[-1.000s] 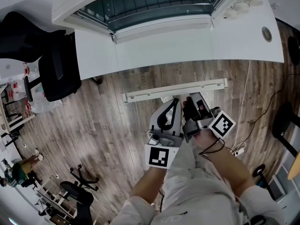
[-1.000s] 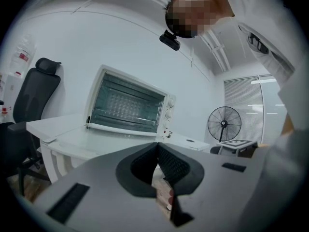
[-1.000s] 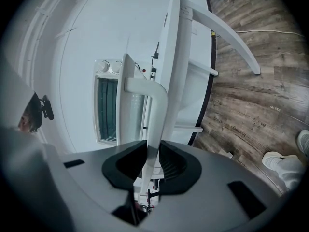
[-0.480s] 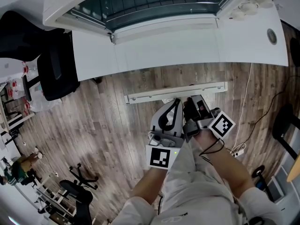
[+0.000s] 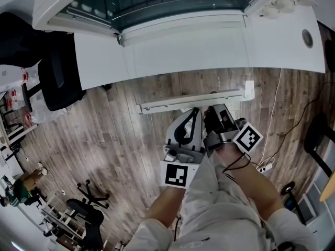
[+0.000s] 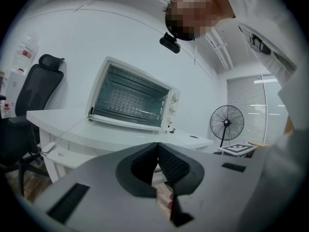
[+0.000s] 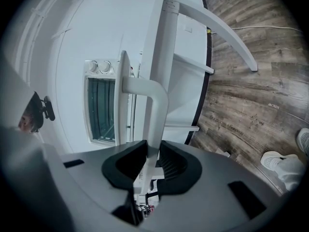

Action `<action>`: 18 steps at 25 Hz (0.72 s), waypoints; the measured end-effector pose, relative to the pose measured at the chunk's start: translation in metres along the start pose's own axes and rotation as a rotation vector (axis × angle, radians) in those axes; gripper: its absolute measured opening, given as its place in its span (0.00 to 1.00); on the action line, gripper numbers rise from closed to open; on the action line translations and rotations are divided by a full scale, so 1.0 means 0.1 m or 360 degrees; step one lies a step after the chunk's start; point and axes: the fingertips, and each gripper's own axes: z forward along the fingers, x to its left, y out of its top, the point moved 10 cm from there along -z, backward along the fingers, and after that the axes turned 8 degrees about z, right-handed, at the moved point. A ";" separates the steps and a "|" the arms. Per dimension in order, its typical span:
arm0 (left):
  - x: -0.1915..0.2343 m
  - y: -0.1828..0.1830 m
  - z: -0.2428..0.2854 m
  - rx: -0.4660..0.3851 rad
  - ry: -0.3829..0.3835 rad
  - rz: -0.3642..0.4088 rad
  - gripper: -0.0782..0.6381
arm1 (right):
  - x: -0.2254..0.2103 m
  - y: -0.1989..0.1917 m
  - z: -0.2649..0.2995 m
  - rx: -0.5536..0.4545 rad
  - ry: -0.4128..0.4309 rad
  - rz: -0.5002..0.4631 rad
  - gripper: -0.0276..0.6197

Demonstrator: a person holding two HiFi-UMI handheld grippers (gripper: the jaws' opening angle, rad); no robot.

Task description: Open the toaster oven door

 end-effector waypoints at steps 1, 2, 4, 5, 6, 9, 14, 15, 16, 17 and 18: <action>0.00 0.00 0.00 -0.0001 0.0002 0.0002 0.12 | -0.01 0.00 0.00 -0.0001 0.0003 -0.0002 0.18; 0.01 -0.01 -0.01 -0.0001 0.0003 0.0003 0.12 | -0.01 0.00 0.00 -0.0002 0.0004 -0.0003 0.18; 0.01 -0.02 -0.03 0.0001 0.0008 -0.0001 0.12 | -0.03 0.00 0.00 -0.0004 0.0004 -0.0004 0.18; 0.02 -0.03 -0.03 0.0000 0.0013 -0.0006 0.12 | -0.04 0.00 0.00 -0.0004 0.0006 -0.0008 0.19; 0.02 -0.03 -0.04 -0.0002 0.0018 -0.0012 0.12 | -0.04 0.00 0.01 -0.0005 0.0008 -0.0011 0.19; 0.03 -0.04 -0.06 -0.0012 0.0027 -0.0015 0.12 | -0.05 0.01 0.02 -0.0007 0.0018 -0.0017 0.19; 0.05 -0.04 -0.11 -0.0021 0.0035 -0.0019 0.12 | -0.01 0.00 0.01 0.0004 0.0029 -0.0043 0.19; 0.05 -0.03 -0.11 -0.0026 0.0035 -0.0018 0.12 | 0.00 0.00 0.00 0.0006 0.0028 -0.0046 0.19; 0.05 -0.02 -0.11 -0.0029 0.0034 -0.0015 0.12 | 0.00 0.00 0.00 0.0007 0.0027 -0.0049 0.19; 0.06 -0.01 -0.11 -0.0032 0.0033 -0.0011 0.12 | 0.01 0.00 0.00 0.0008 0.0025 -0.0049 0.19; 0.06 0.01 -0.11 -0.0035 0.0032 -0.0009 0.12 | 0.01 0.00 0.00 0.0008 0.0022 -0.0049 0.19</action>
